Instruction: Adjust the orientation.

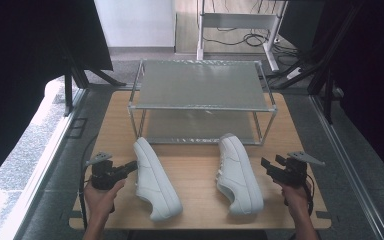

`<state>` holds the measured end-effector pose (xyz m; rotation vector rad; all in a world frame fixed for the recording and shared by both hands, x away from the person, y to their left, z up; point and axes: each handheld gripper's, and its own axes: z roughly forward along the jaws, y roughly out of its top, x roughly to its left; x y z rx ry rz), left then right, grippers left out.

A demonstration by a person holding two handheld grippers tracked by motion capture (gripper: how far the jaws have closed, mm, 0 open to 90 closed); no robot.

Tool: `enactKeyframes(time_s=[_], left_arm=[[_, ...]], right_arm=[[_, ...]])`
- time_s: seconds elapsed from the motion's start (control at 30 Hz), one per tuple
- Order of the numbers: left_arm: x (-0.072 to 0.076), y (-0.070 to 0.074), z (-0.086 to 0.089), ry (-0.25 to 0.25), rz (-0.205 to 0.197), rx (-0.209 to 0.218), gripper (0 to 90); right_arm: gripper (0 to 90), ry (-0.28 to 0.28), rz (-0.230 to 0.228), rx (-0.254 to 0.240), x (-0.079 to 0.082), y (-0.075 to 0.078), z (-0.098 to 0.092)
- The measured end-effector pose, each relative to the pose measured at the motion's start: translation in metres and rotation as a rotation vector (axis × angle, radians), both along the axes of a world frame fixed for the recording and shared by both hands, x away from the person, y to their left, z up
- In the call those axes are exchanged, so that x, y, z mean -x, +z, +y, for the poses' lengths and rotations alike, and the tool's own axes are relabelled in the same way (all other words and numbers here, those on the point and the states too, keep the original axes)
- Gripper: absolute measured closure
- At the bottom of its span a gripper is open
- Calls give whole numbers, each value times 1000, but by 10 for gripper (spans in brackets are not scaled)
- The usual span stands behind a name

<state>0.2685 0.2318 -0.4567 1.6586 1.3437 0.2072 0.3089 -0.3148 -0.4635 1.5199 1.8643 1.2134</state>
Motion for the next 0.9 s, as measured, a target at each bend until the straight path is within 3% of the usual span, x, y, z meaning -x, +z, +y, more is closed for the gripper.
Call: enactKeyframes(time_s=[0.3, 0.43, 0.9], left_arm=[[-6, -12, 10, -9, 31, -23, 900], [-9, -19, 9, -17, 58, -54, 900], [-11, -25, 11, -17, 91, -49, 900]], right_arm=[[369, -5, 17, 16, 5, -3, -5], [371, -28, 11, 7, 8, -2, -10], [368, -23, 19, 30, 5, -6, -5]])
